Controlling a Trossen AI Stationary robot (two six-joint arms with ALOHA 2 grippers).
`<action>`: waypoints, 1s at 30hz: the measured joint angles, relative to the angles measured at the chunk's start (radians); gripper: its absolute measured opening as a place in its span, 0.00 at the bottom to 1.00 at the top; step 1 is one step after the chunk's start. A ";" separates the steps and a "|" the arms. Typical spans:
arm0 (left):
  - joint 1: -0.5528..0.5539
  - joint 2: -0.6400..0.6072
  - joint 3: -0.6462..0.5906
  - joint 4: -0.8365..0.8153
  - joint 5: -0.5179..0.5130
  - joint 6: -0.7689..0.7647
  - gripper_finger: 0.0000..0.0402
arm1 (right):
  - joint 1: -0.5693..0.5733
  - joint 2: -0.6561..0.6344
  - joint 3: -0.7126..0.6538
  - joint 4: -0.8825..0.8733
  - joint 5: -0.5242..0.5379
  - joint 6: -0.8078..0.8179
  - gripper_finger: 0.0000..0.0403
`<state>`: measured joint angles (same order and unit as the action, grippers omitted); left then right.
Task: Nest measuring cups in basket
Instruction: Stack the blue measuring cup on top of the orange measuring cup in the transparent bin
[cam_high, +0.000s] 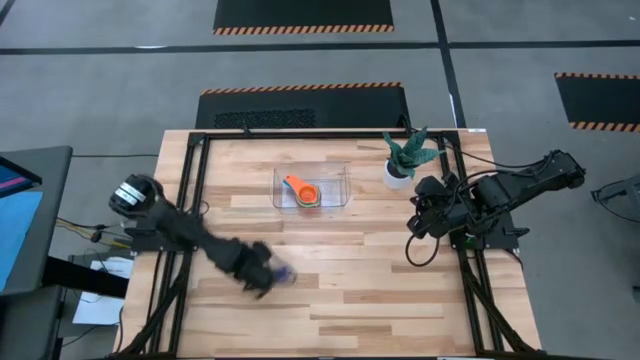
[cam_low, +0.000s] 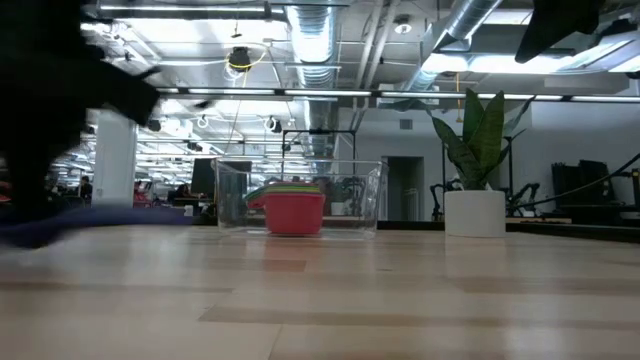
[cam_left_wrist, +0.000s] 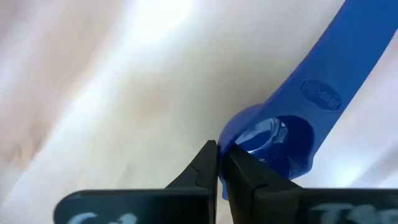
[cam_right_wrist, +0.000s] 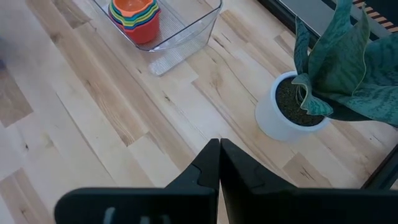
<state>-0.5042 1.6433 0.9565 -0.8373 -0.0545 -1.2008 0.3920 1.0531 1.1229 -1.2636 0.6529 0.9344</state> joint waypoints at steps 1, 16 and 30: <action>0.034 -0.018 0.000 0.026 -0.034 -0.057 0.00 | -0.001 0.000 0.000 0.000 0.000 0.000 0.08; 0.248 -0.038 0.003 0.838 -0.317 -0.269 0.00 | -0.001 0.000 0.000 -0.003 0.027 0.000 0.08; 0.228 -0.038 0.003 0.889 -0.762 -0.724 0.00 | -0.001 0.000 0.000 -0.008 0.030 0.000 0.08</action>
<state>-0.2759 1.6054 0.9595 0.0517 -0.8169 -1.9244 0.3912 1.0531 1.1229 -1.2715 0.6832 0.9344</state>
